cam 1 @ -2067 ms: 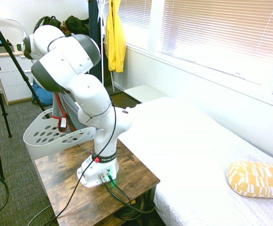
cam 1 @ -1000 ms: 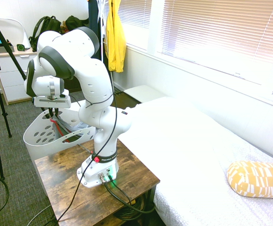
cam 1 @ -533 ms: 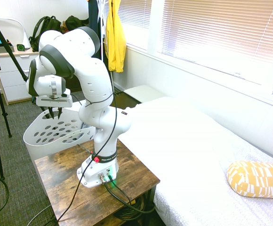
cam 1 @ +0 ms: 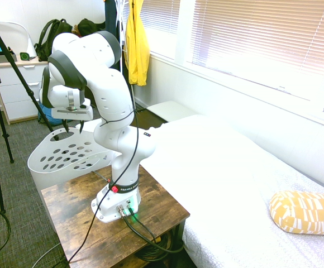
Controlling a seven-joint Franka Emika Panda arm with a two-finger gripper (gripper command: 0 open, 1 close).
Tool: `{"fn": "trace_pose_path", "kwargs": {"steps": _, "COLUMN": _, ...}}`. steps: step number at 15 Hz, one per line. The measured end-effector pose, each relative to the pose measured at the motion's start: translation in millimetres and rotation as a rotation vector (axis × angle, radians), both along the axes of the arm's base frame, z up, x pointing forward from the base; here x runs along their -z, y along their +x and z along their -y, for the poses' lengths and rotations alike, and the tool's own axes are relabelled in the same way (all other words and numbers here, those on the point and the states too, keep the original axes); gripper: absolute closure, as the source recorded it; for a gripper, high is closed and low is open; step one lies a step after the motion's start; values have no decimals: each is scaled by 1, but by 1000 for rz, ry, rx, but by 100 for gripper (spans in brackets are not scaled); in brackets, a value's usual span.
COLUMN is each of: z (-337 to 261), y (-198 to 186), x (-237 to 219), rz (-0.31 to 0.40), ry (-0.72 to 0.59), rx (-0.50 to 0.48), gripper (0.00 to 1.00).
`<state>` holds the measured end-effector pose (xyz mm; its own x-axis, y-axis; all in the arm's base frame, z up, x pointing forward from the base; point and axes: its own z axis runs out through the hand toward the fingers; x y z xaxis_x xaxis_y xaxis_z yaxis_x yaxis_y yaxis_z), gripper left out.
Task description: Put my clothes in the laundry bag
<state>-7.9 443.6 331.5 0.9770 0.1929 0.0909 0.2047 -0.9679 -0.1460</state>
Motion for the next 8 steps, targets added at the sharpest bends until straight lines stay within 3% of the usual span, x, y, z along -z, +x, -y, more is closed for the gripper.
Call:
{"fn": "trace_pose_path", "kwargs": {"steps": 4, "z": 15, "y": 117, "x": -20, "rz": 74, "ry": -1, "rx": 148, "gripper": 0}}
{"fn": "trace_pose_path", "kwargs": {"steps": 8, "z": 94, "y": 253, "x": -14, "rz": 121, "ry": -50, "rx": 352, "gripper": 0}}
